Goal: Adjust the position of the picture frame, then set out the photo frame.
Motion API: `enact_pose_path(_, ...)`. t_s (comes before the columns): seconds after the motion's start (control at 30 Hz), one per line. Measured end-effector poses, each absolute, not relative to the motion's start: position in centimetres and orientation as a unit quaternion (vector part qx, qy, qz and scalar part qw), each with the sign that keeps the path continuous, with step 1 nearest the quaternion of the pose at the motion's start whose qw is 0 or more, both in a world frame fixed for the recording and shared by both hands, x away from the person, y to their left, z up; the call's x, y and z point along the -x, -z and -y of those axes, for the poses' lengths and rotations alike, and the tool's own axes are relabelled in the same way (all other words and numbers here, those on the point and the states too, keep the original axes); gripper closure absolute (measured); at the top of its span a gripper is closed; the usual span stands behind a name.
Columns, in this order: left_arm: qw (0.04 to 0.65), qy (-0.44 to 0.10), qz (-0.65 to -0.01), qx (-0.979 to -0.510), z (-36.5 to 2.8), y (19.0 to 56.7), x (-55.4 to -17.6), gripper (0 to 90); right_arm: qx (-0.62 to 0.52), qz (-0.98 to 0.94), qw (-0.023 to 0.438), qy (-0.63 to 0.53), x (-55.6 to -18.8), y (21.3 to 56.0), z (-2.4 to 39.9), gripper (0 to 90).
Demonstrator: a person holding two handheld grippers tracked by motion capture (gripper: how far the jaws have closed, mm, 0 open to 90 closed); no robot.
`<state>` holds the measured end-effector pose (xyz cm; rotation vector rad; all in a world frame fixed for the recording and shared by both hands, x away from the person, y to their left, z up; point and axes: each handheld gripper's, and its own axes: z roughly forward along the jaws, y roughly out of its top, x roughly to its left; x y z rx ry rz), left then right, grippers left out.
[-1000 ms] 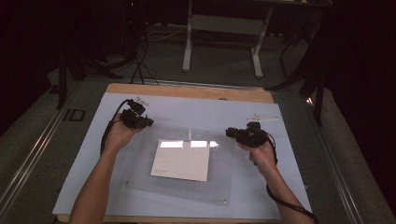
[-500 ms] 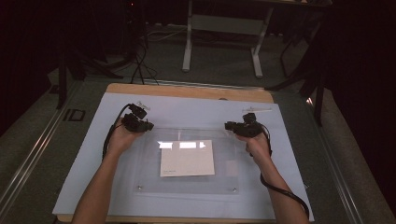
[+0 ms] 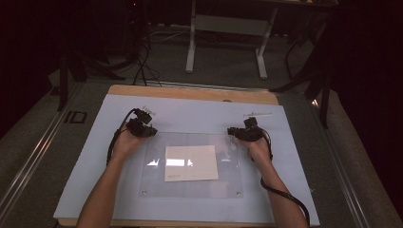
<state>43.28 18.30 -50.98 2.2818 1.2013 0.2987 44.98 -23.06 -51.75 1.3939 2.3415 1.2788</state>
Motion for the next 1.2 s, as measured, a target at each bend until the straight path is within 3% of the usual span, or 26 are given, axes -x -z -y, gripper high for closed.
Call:
enact_pose_path(0.6, 0.302, -0.121, -0.457, -0.828, -18.6, 51.6, -42.7, 82.7, -0.457, -0.779, 0.078, -0.422, -44.9, 52.1, 22.9, 79.5)
enact_pose_path(0.7, 0.32, -0.128, -0.455, -0.821, -18.8, 51.4, -42.3, 75.3, -0.453, -0.78, 0.08, -0.424, -44.8, 52.2, 23.0, 79.5)
enact_pose_path(0.8, 0.341, -0.127, -0.456, -0.812, -19.3, 51.1, -41.9, 74.6, -0.452, -0.779, 0.079, -0.427, -44.8, 52.3, 23.0, 79.4)
enact_pose_path(0.97, 0.366, -0.155, -0.445, -0.802, -20.0, 50.6, -41.1, 62.5, -0.454, -0.778, 0.076, -0.429, -44.9, 52.3, 23.1, 79.2)
enact_pose_path(1.2, 0.411, -0.18, -0.444, -0.775, -20.7, 50.3, -40.2, 61.4, -0.449, -0.78, 0.079, -0.428, -44.9, 52.3, 23.1, 79.3)
